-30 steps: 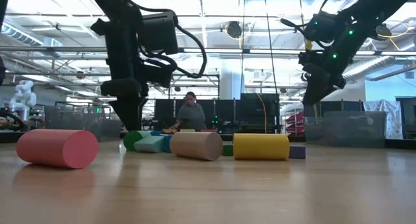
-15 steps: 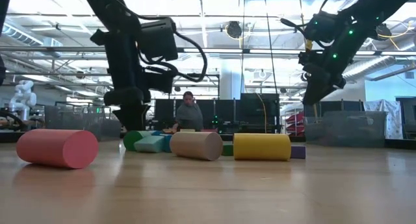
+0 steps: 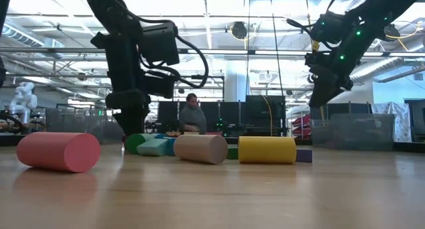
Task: Sort blocks by size
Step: Put the red half circle block into the right black bin
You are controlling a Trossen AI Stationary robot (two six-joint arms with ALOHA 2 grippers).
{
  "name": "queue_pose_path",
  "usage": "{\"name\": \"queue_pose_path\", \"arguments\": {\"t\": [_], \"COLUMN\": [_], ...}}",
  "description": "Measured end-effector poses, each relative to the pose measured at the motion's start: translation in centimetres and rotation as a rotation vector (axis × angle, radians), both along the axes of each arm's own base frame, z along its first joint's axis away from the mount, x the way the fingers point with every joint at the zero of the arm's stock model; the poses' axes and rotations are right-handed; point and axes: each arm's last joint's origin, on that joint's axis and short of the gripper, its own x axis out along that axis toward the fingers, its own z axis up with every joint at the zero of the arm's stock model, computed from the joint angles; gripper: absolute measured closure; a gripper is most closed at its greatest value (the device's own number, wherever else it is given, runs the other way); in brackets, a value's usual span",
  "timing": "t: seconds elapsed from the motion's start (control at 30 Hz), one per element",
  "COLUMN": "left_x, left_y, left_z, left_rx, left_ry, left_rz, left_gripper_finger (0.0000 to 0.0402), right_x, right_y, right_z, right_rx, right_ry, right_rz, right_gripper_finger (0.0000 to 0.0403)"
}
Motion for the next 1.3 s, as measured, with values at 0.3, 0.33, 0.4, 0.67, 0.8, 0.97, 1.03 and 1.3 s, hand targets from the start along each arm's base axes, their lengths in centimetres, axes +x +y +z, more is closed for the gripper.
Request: {"name": "queue_pose_path", "arguments": {"t": [0.3,0.33,0.4,0.67,0.8,0.97,1.03,1.3], "left_x": [-0.1,-0.1,-0.2,0.5,0.9,2.1,2.5,4.2], "left_y": [0.0,0.0,0.1,0.4,0.5,0.7,0.9,1.6], "left_z": [0.0,0.0,0.3,3.9,6.8,9.3,9.8,11.5], "left_rx": [-0.002,0.003,0.027,0.09,0.108,0.118,0.101,-0.036], "left_ry": [0.011,0.011,0.011,-0.197,-0.407,-0.671,-0.75,-1.048], "left_rz": [0.034,0.045,0.068,0.115,0.126,0.14,0.18,0.234], "left_gripper_finger": [0.0309,0.0309,0.0309,0.0309,0.0309,0.0309,0.0309,0.0309], "right_x": [0.0,0.0,0.1,1.7,3.0,5.0,5.7,7.4], "right_y": [0.0,0.0,0.1,1.7,3.2,5.5,6.6,9.8], "right_z": [0.0,0.0,0.0,0.3,0.7,1.7,2.1,4.0], "right_rx": [0.011,0.013,0.015,-0.026,-0.082,-0.168,-0.213,-0.426], "right_ry": [-0.012,-0.014,-0.018,-0.04,-0.067,-0.177,-0.219,-0.358], "right_rz": [-0.019,-0.022,-0.021,0.119,0.252,0.447,0.523,0.752], "right_gripper_finger": [0.022,0.022,0.022,0.022,0.022,0.022,0.022,0.022]}}
